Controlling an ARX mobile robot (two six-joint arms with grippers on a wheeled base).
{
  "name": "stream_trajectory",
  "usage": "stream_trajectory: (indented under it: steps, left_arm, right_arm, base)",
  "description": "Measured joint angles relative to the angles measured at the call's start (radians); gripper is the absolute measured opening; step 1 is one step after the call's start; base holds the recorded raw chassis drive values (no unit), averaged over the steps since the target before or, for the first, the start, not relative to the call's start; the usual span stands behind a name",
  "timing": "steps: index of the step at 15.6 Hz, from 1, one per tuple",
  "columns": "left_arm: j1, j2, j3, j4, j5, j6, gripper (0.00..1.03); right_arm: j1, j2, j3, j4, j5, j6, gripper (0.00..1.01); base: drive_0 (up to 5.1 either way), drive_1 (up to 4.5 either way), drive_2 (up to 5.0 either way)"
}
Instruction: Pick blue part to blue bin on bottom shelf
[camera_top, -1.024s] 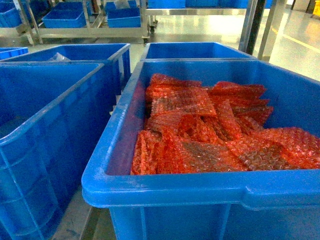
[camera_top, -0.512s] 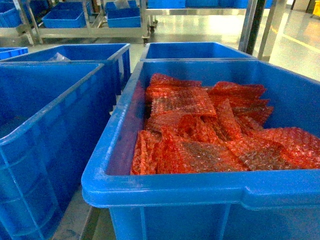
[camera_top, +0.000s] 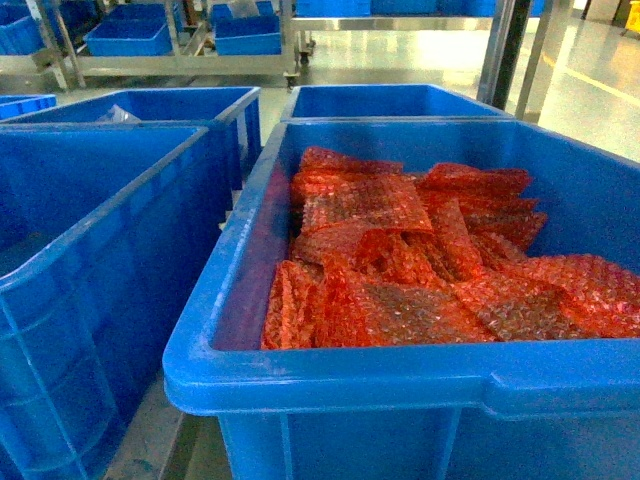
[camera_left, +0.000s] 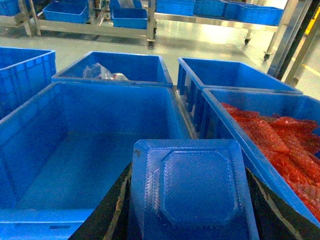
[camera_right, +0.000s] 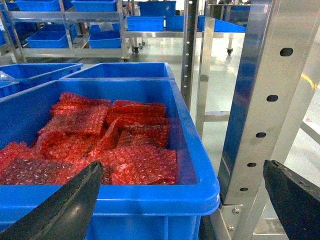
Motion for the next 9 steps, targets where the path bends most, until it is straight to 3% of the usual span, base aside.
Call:
stream_trajectory:
  steps: [9]
  left_arm:
    - [0.000,0.000,0.000,0.000,0.000,0.000,0.44]
  right_arm:
    - [0.000,0.000,0.000,0.000,0.000,0.000,0.98]
  base:
    - [0.0,0.00,0.0]
